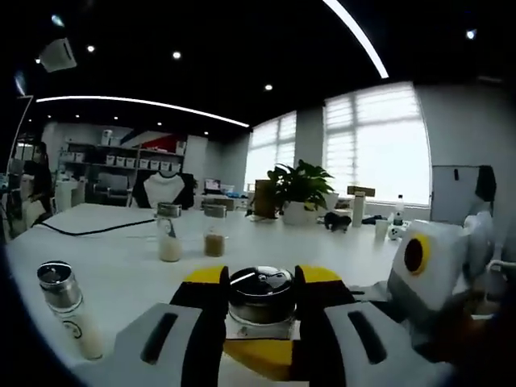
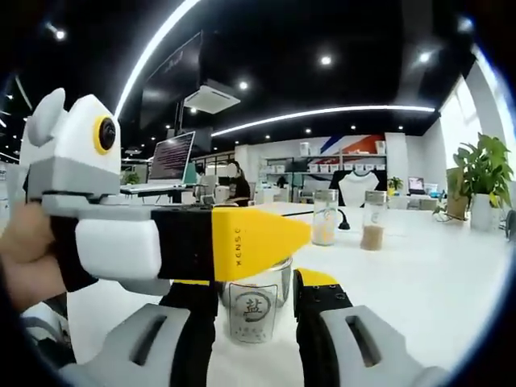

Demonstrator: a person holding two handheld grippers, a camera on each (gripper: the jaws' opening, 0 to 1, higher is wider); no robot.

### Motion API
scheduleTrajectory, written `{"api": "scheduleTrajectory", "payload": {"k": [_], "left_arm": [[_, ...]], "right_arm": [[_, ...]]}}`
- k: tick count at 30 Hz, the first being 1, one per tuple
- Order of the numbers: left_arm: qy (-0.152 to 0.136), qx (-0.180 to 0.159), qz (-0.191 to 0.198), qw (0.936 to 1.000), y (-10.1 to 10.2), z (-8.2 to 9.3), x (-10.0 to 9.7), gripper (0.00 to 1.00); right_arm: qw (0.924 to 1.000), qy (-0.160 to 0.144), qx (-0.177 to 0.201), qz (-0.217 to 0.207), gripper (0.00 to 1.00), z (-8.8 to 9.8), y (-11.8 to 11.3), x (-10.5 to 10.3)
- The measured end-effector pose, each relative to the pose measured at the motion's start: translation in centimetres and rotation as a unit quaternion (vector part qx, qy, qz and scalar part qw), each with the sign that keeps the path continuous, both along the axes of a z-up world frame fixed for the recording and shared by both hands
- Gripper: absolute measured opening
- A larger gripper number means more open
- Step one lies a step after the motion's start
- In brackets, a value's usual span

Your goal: Rotate the seasoning bottle until the label or dispensing opening points toward the visible target arrow and the bottle remains upright within the marked orientation range

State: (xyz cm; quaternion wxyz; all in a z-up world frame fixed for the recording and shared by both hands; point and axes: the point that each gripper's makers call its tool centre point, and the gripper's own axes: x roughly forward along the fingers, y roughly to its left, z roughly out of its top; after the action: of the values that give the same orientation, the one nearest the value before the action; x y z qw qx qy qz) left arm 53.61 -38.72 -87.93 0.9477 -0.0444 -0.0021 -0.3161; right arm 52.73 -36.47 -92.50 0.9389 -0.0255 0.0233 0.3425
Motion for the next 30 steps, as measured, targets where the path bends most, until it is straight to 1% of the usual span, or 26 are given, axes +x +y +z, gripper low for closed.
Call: {"api": "scheduleTrajectory", "payload": {"k": [4, 6, 8, 10, 12, 14, 16, 19, 21, 23, 26, 30], "left_arm": [[-0.011, 0.020, -0.017, 0.9996, 0.0, 0.1, 0.0, 0.34], [-0.014, 0.029, -0.028, 0.9991, 0.0, 0.0, 0.0, 0.34], [-0.019, 0.043, -0.038, 0.9982, 0.0, -0.1, -0.1, 0.34], [-0.024, 0.071, -0.044, 0.9963, 0.1, -0.4, -0.1, 0.34], [-0.029, 0.084, -0.047, 0.9949, 0.1, -0.5, -0.2, 0.34], [-0.030, 0.080, -0.054, 0.9949, 0.1, -0.4, -0.2, 0.34], [-0.028, 0.065, -0.064, 0.9954, 0.3, -0.2, -0.3, 0.34], [-0.029, 0.054, -0.076, 0.9952, 0.6, 0.1, -0.5, 0.34], [-0.029, 0.057, -0.080, 0.9947, 0.6, 0.1, -0.7, 0.34], [-0.031, 0.068, -0.080, 0.9940, 0.7, 0.0, -0.8, 0.34], [-0.030, 0.064, -0.081, 0.9942, 0.9, 0.1, -0.9, 0.34], [-0.028, 0.055, -0.085, 0.9945, 1.2, 0.6, -1.1, 0.34]], "right_arm": [[1.0000, 0.001, -0.001, 0.006, 0.36, 0.0, 0.1, 0.0], [0.9999, 0.007, 0.006, 0.011, 0.37, 0.0, 0.0, -0.1], [0.9998, 0.014, 0.010, 0.014, 0.38, -0.1, -0.1, -0.1], [0.9996, 0.018, 0.012, 0.018, 0.38, -0.3, -0.1, -0.2], [0.9994, 0.024, 0.013, 0.022, 0.39, -0.6, 0.1, -0.2], [0.9992, 0.025, 0.016, 0.026, 0.39, -0.7, 0.1, -0.2], [0.9991, 0.028, 0.018, 0.028, 0.39, -0.7, 0.1, -0.2], [0.9988, 0.030, 0.020, 0.032, 0.39, -0.7, 0.2, -0.2], [0.9984, 0.035, 0.020, 0.039, 0.39, -0.9, 0.3, -0.3], [0.9980, 0.039, 0.020, 0.045, 0.39, -1.1, 0.6, -0.4], [0.9976, 0.043, 0.019, 0.050, 0.39, -1.3, 0.9, -0.5], [0.9971, 0.049, 0.022, 0.054, 0.39, -1.5, 1.0, -0.5]]}}
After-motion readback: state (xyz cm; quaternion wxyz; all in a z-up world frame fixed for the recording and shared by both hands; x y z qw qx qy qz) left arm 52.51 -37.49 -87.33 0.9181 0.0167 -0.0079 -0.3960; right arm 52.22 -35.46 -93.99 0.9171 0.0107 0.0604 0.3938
